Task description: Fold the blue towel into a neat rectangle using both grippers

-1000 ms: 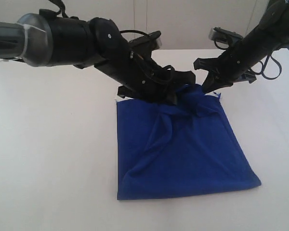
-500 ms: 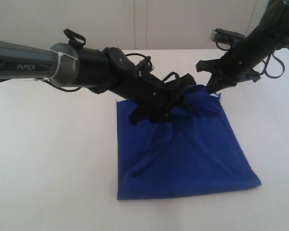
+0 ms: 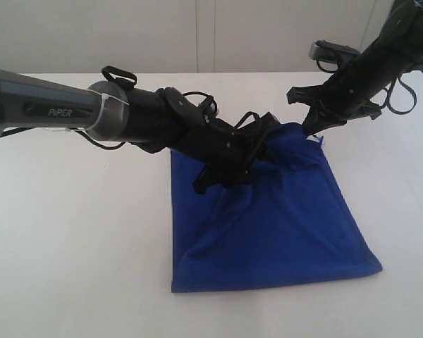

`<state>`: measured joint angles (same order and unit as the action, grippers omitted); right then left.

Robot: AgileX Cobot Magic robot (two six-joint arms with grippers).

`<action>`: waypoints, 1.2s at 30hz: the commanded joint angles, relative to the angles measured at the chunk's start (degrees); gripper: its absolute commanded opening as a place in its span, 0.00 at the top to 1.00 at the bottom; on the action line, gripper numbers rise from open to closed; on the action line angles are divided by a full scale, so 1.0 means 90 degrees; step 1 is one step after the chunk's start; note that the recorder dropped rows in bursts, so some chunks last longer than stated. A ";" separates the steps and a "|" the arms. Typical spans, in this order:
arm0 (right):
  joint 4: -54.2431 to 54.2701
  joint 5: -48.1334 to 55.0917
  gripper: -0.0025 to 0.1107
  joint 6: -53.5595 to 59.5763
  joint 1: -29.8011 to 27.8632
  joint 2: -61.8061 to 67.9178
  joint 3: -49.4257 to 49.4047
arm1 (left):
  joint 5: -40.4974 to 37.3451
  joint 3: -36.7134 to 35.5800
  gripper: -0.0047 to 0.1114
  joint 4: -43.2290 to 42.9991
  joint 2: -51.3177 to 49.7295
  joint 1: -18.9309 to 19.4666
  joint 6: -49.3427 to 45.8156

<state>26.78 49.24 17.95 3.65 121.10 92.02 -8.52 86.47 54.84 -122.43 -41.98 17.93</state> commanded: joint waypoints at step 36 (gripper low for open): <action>-0.0007 -0.0047 0.98 -0.0029 -0.0034 -0.0049 -0.0013 | -0.0448 0.0251 0.96 0.0650 -0.0337 0.0068 -0.0491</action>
<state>26.78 48.91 17.95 3.65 121.10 92.02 -9.33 88.44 59.90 -126.42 -41.87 17.04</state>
